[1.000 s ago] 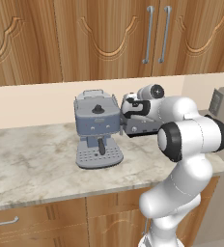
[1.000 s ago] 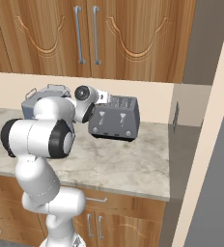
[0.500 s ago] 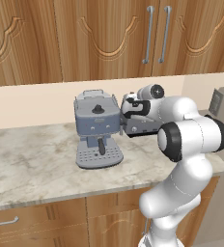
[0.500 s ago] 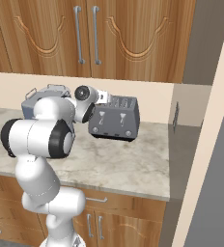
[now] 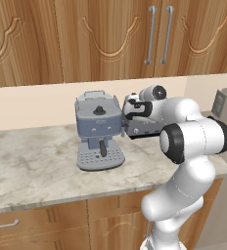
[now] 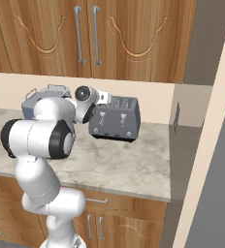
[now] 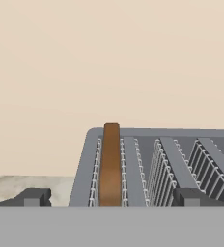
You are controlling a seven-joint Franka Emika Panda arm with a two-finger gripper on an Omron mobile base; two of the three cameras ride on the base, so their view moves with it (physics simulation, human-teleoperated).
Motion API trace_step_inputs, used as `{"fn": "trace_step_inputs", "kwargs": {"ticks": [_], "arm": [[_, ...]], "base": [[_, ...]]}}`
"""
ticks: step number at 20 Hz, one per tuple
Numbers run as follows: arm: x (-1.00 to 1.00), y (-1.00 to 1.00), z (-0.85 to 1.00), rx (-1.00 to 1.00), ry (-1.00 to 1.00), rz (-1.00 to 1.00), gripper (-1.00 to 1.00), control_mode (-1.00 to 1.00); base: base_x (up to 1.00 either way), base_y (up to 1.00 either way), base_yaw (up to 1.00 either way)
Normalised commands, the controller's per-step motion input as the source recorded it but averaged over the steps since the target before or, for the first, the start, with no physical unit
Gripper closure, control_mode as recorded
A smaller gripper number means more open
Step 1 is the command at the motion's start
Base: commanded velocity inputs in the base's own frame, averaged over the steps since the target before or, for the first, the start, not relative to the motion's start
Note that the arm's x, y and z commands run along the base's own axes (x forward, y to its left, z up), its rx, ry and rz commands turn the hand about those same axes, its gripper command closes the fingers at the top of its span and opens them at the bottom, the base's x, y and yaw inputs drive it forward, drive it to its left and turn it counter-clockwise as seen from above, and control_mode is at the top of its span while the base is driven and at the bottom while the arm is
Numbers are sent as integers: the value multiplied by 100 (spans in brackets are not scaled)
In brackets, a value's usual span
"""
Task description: Start the toaster. Once the lever pops up, take the bread to the plate on the dining counter.
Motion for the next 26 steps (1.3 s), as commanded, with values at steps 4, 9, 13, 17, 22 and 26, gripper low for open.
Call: {"fn": "trace_step_inputs", "kwargs": {"ticks": [4, 9, 13, 17, 22, 26], "arm": [[0, 0, 0, 0, 0, 0, -100, -100], [0, 0, 0, 0, 0, 0, -100, -100], [0, 0, 0, 0, 0, 0, -100, -100], [0, 0, 0, 0, 0, 0, -100, -100], [0, 0, 0, 0, 0, 0, -100, -100], [0, 0, 0, 0, 0, 0, -100, -100]], "base": [[0, 0, 0], [0, 0, 0], [0, 0, 0], [0, 0, 0], [0, 0, 0], [0, 0, 0]]}}
